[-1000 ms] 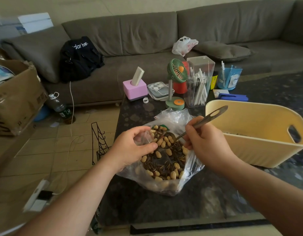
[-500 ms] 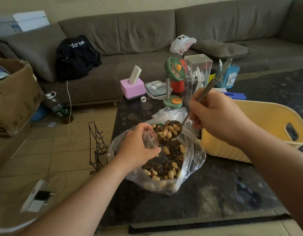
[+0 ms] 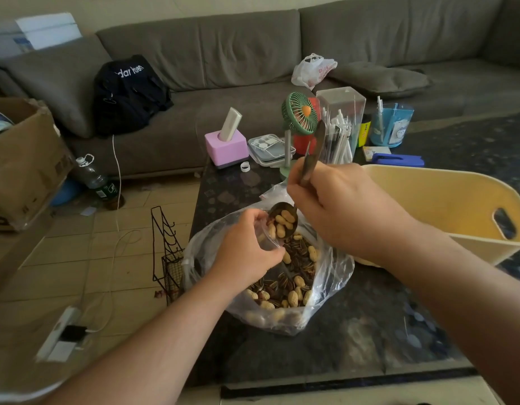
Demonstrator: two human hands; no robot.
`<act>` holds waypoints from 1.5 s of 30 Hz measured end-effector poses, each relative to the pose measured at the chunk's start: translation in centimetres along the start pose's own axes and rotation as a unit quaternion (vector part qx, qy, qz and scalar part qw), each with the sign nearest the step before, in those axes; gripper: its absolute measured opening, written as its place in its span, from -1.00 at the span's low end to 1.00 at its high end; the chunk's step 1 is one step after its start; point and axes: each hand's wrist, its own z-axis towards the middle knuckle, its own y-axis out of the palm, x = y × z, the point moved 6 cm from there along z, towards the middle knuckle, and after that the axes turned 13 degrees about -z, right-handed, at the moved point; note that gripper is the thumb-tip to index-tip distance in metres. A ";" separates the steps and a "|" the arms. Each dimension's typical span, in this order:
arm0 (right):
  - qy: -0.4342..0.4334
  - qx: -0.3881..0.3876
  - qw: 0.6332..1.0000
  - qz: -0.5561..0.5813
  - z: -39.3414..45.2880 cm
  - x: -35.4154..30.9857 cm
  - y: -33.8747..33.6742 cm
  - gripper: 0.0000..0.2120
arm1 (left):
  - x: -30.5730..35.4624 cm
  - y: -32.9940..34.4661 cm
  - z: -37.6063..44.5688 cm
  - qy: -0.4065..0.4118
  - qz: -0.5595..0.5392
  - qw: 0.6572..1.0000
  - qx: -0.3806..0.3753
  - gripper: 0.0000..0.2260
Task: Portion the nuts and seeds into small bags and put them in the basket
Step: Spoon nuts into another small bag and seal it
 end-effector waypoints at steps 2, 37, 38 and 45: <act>-0.022 0.016 1.000 -0.014 -0.1 -0.5 0.1 -0.89 | 0.0 0.1 0.0 -0.006 -0.008 1.000 0.004 -0.35; -0.042 0.179 0.983 0.006 -1.2 -0.1 -0.6 -0.85 | -0.7 -1.8 0.0 -0.043 -0.198 0.973 0.109 -0.44; -0.021 0.169 0.985 0.016 -1.1 0.3 -0.6 -0.83 | -0.7 -2.4 0.2 -0.042 -0.205 0.970 0.122 -0.45; 0.103 -0.064 0.992 0.039 -1.4 3.1 3.4 -0.77 | -1.3 -4.2 0.6 -0.054 -0.205 0.975 0.066 -0.51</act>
